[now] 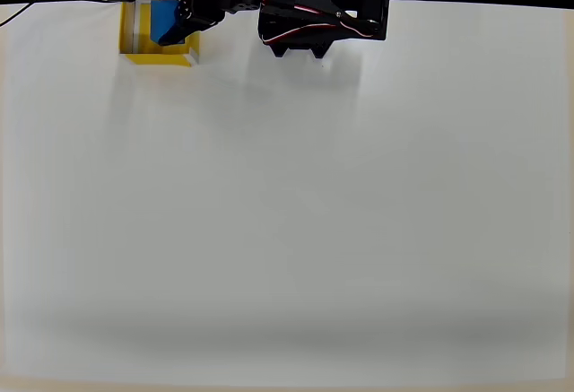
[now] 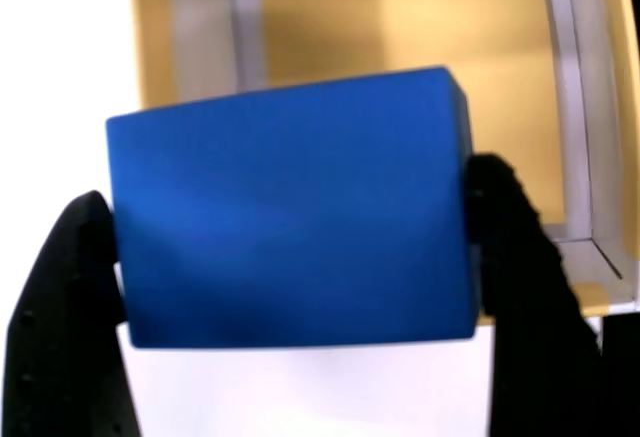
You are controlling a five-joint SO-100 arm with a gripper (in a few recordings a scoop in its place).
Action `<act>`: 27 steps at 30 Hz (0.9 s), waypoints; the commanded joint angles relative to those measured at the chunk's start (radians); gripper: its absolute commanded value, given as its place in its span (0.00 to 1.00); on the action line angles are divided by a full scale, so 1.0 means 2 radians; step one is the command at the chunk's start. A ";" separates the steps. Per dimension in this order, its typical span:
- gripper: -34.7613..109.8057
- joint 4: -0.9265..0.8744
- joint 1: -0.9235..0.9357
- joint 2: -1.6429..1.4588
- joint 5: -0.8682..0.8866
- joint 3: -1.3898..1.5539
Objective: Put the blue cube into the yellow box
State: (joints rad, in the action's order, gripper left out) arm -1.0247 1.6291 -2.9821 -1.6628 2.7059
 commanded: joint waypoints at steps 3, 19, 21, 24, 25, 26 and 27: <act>0.40 0.051 0.036 -0.036 -0.021 0.041; 0.57 0.118 0.041 -0.071 -0.055 0.134; 0.57 0.114 0.040 -0.073 -0.058 0.130; 0.49 0.091 0.039 -0.063 -0.061 0.093; 0.46 0.079 0.039 -0.054 -0.064 0.074; 0.43 0.067 0.038 -0.045 -0.066 0.054; 0.40 0.054 0.038 -0.035 -0.071 0.033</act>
State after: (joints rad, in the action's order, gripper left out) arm -0.8667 1.6828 -3.0818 -1.7733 2.9667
